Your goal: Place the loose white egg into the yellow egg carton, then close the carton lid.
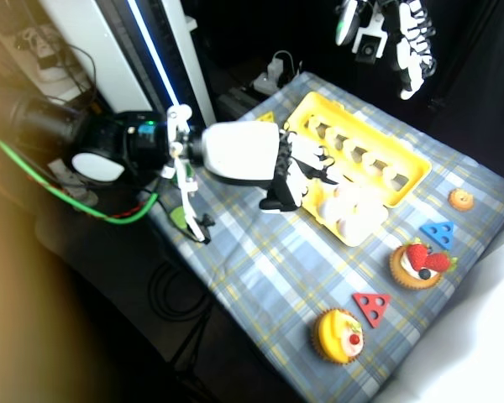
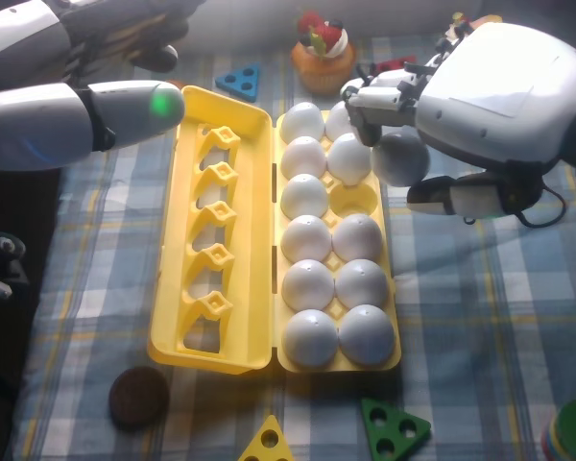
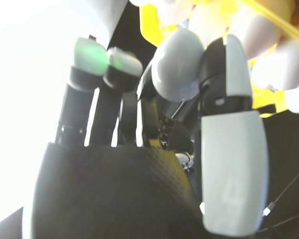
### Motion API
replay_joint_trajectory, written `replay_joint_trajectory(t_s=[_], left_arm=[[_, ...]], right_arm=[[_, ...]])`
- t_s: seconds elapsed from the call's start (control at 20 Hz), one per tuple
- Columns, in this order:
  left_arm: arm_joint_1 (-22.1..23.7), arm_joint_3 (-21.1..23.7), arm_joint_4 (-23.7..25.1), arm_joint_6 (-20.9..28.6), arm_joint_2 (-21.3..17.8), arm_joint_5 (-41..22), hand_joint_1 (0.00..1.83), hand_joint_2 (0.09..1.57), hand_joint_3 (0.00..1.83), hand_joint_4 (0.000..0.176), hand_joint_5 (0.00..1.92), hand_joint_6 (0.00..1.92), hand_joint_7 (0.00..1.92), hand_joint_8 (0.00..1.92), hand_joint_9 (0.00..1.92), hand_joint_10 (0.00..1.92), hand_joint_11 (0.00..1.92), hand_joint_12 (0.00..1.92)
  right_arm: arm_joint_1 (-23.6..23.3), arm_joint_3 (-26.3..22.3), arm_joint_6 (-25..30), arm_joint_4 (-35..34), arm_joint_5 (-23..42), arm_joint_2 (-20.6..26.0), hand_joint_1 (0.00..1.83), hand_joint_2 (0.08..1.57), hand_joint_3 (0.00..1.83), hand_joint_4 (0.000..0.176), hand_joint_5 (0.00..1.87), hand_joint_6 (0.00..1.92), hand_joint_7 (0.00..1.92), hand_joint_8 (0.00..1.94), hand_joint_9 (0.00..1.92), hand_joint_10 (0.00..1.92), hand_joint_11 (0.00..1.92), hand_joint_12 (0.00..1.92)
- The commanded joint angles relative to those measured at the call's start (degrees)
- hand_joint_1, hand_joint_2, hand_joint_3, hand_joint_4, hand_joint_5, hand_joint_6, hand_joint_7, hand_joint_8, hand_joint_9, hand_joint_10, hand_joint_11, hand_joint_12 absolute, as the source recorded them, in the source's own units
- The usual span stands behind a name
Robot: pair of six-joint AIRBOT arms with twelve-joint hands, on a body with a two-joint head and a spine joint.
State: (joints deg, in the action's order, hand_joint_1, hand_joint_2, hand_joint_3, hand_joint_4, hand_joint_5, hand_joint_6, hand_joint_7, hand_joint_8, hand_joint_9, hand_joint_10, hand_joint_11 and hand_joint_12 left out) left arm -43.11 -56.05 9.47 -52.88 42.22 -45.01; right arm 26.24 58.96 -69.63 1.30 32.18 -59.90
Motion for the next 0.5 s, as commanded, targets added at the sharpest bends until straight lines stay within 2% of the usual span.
replay_joint_trajectory(t_s=[0.0,0.05,0.1,0.15,0.2,0.25,0.3,0.35,0.4,0.45], left_arm=[[0.4,-0.3,-1.7,0.3,-0.3,-6.8,0.54,1.30,0.00,0.021,0.16,0.00,0.11,0.00,0.15,0.00,0.00,0.81],[0.4,-0.3,-1.7,0.3,-0.3,-6.8,0.53,1.30,0.00,0.019,0.16,0.00,0.12,0.00,0.15,0.00,0.00,0.85],[0.4,-0.3,-1.7,0.3,-0.3,-6.8,0.54,1.30,0.00,0.021,0.17,0.00,0.13,0.00,0.17,0.01,0.00,0.91],[0.4,-0.4,-1.7,0.3,-0.2,-6.8,0.52,1.31,0.00,0.032,0.15,0.00,0.11,0.00,0.14,0.00,0.00,0.84],[0.4,-0.4,-1.7,0.3,-0.2,-6.8,0.52,1.31,0.00,0.026,0.15,0.00,0.11,0.00,0.15,0.01,0.00,0.83],[0.4,-0.4,-1.7,0.3,-0.2,-6.8,0.53,1.31,0.00,0.032,0.16,0.00,0.11,0.00,0.15,0.01,0.00,0.88],[0.4,-0.4,-1.7,0.3,-0.2,-6.7,0.52,1.30,0.00,0.037,0.16,0.00,0.12,0.00,0.17,0.01,0.00,0.96],[0.4,-0.5,-1.7,0.3,-0.2,-6.7,0.51,1.30,0.00,0.035,0.15,0.00,0.11,0.00,0.15,0.00,0.00,0.87],[0.4,-0.5,-1.7,0.3,-0.2,-6.6,0.51,1.30,0.00,0.029,0.16,0.00,0.11,0.01,0.15,0.01,0.00,0.86],[0.4,-0.5,-1.7,0.3,-0.2,-6.6,0.54,1.30,0.00,0.020,0.17,0.01,0.12,0.01,0.16,0.01,0.00,0.92]], right_arm=[[-1.1,0.2,0.0,0.4,6.9,-0.1,1.24,1.37,0.00,0.000,0.24,0.92,0.57,1.73,0.95,1.92,1.08,1.92],[-1.3,0.4,0.0,0.5,6.8,-0.5,1.25,1.37,0.00,0.000,0.28,0.53,0.55,1.74,0.86,1.92,1.00,1.92],[-1.4,0.6,0.0,0.6,6.6,-0.8,1.26,1.35,0.00,0.000,0.41,0.43,0.57,1.70,0.77,1.92,0.91,1.92],[-1.6,1.0,0.1,0.6,6.3,-1.3,1.26,1.35,0.00,0.000,0.51,0.35,0.56,1.73,0.78,1.92,0.92,1.92],[-1.7,1.3,0.2,0.6,6.1,-1.9,1.25,1.36,0.00,0.000,0.53,0.26,0.54,1.76,0.80,1.92,0.95,1.92],[-1.8,1.8,0.5,0.6,5.8,-2.5,1.13,1.35,0.06,0.000,0.53,1.28,0.58,1.86,0.83,1.92,0.98,1.92],[-2.0,2.0,0.5,0.6,5.7,-2.9,1.11,1.34,0.02,0.000,0.62,1.57,0.56,1.61,0.52,1.65,0.54,1.92],[-2.1,2.3,0.5,0.6,5.3,-3.3,1.11,1.32,0.00,0.000,0.67,1.53,0.57,1.56,0.45,1.42,0.37,1.82],[-2.1,2.5,0.6,0.6,5.0,-3.5,1.12,1.30,0.00,0.003,0.69,1.47,0.63,1.50,0.50,1.29,0.38,1.74],[-2.1,2.5,0.6,0.6,4.7,-3.6,1.16,1.32,0.00,0.000,0.56,1.39,0.68,1.67,0.55,1.59,0.56,1.89]])
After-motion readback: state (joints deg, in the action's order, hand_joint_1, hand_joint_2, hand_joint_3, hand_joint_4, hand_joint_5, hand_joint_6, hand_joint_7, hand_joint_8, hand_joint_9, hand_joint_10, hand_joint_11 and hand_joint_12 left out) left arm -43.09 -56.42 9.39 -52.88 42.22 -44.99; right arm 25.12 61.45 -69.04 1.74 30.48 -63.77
